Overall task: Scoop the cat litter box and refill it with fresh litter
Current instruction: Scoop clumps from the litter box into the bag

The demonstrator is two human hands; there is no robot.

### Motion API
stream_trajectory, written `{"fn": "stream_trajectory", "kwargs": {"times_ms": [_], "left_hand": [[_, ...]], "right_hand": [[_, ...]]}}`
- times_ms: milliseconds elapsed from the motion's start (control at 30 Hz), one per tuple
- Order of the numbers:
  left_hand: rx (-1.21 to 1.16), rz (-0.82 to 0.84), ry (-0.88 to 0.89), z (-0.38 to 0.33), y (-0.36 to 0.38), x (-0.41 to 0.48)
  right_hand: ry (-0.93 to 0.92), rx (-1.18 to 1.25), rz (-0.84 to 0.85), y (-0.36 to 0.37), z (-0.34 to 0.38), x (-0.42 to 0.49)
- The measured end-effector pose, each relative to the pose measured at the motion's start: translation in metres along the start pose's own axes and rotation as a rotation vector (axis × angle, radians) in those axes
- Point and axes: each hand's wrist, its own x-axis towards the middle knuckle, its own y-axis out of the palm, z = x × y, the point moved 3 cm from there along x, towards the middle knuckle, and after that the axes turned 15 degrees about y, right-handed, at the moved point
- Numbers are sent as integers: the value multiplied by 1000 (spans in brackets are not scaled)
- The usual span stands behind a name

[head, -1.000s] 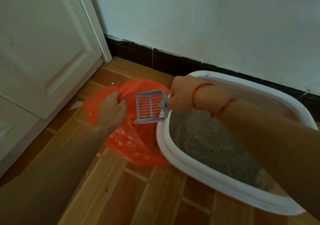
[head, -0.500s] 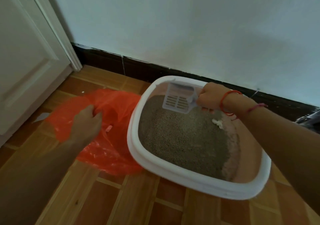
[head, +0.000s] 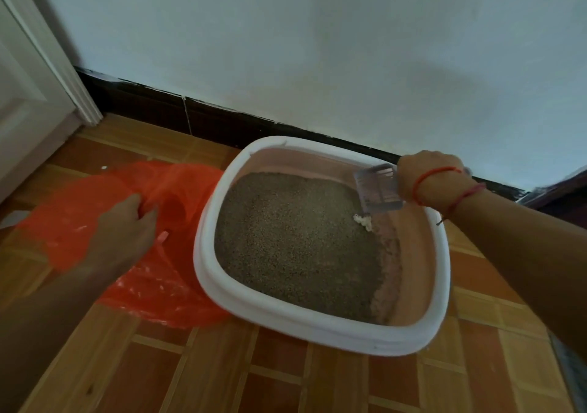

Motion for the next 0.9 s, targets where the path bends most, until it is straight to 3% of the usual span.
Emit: {"fn": "stream_trajectory", "kwargs": {"times_ms": [200, 533, 900], "left_hand": [[29, 32, -8, 13, 5, 2], [74, 54, -29, 18, 8, 5], [16, 66, -43, 22, 14, 5]], "right_hand": [[34, -156, 96, 30, -5, 8], [77, -29, 270, 62, 1, 15], [-105, -29, 114, 61, 27, 35]]}}
